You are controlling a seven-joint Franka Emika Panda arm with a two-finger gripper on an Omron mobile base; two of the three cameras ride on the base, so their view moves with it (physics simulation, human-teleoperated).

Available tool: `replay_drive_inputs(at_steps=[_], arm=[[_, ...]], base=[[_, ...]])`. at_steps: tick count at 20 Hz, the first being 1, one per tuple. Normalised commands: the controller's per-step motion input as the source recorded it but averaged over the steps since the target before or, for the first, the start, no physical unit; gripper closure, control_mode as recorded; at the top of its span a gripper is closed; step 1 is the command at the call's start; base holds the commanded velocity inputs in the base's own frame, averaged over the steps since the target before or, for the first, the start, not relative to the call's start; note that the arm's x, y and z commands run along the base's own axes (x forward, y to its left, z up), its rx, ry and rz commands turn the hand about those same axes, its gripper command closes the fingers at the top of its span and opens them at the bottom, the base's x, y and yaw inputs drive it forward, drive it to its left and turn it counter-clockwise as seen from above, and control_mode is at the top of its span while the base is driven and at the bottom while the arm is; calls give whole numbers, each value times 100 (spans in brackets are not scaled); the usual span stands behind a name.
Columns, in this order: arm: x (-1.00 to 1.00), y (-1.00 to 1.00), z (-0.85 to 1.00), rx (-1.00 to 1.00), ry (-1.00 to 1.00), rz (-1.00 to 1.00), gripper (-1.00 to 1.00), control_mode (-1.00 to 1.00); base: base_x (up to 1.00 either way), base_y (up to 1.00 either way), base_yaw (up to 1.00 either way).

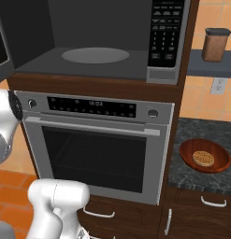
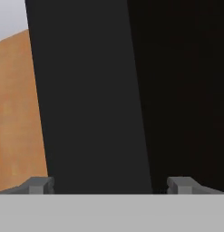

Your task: Open the microwave, place the bowl with waffle inside the microwave, then close the microwave door and turn it on.

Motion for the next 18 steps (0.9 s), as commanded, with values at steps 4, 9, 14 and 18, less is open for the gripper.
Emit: replay_drive_inputs(at_steps=[4,9,14,18], arm=[[0,-37,13,0,0,-18,-100,-100],[0,-87,26,0,5,-25,-100,-100],[0,-89,11,0,11,-33,-100,-100],[8,-93,0,-1,9,-34,-100,-100]], base=[[0,0,0],[0,0,0],[0,0,0],[0,0,0]])
